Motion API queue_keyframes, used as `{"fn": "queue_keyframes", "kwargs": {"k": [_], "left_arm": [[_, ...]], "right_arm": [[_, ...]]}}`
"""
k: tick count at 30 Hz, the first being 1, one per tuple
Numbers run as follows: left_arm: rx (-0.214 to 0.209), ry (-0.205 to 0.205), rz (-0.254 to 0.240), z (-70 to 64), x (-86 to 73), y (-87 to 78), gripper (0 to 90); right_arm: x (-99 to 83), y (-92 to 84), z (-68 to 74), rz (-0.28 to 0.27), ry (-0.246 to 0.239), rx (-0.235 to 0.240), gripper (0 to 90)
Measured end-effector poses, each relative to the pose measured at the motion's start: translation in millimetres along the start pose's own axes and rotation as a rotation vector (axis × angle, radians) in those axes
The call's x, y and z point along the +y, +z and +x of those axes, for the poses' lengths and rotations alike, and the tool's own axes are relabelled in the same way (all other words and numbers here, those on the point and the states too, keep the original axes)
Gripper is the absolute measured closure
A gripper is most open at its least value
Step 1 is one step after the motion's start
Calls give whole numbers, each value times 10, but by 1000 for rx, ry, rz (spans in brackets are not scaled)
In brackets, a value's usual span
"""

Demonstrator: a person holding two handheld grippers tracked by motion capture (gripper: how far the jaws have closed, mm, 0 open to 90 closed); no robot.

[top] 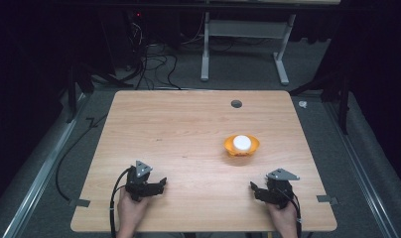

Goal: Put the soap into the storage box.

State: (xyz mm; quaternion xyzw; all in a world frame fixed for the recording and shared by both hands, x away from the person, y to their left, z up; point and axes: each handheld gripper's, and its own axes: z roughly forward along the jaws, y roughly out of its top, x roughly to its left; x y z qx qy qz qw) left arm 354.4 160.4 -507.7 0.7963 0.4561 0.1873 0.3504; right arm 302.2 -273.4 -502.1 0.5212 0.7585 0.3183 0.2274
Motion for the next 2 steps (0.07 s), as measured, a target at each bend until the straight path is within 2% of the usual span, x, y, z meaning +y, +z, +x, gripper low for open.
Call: {"fn": "queue_keyframes", "kwargs": {"k": [2], "left_arm": [[0, 0, 0, 0, 0, 0, 159]], "right_arm": [[0, 0, 0, 1, -2, 1, 273]]}}
